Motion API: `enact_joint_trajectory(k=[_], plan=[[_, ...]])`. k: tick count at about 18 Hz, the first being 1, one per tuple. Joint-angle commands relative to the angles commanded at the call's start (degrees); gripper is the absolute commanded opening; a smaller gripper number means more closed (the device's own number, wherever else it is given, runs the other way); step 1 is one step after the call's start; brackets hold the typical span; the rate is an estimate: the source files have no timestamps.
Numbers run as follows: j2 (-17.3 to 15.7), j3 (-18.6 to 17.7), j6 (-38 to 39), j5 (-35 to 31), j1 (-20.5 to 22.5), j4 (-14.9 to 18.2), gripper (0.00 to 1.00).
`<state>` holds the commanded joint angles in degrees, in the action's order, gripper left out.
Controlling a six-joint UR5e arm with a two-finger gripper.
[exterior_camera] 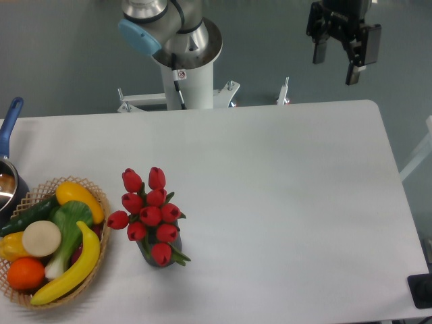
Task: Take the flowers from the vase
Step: 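Move the open gripper down from its raised pose toward the table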
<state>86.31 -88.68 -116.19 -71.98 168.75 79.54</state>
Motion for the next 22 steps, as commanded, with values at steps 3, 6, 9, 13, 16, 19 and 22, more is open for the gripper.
enact_joint_trajectory(k=[3, 6, 9, 13, 16, 19, 22], plan=[[0.0, 0.0, 0.0, 0.0, -0.1, 0.0, 1.00], [-0.4, -0.3, 0.4, 0.5, -0.6, 0.1, 1.00], [-1.8, -3.8, 4.6, 4.4, -0.6, -0.1, 1.00], [-2.9, -6.8, 14.3, 7.2, -0.6, -3.4, 1.00], [-4.1, -10.2, 20.7, 11.1, -0.8, -5.2, 1.00], [-4.7, -13.7, 27.5, 17.7, -1.5, -9.2, 1.00], [-3.3, -14.2, 31.2, 22.8, -3.9, -9.6, 1.00]])
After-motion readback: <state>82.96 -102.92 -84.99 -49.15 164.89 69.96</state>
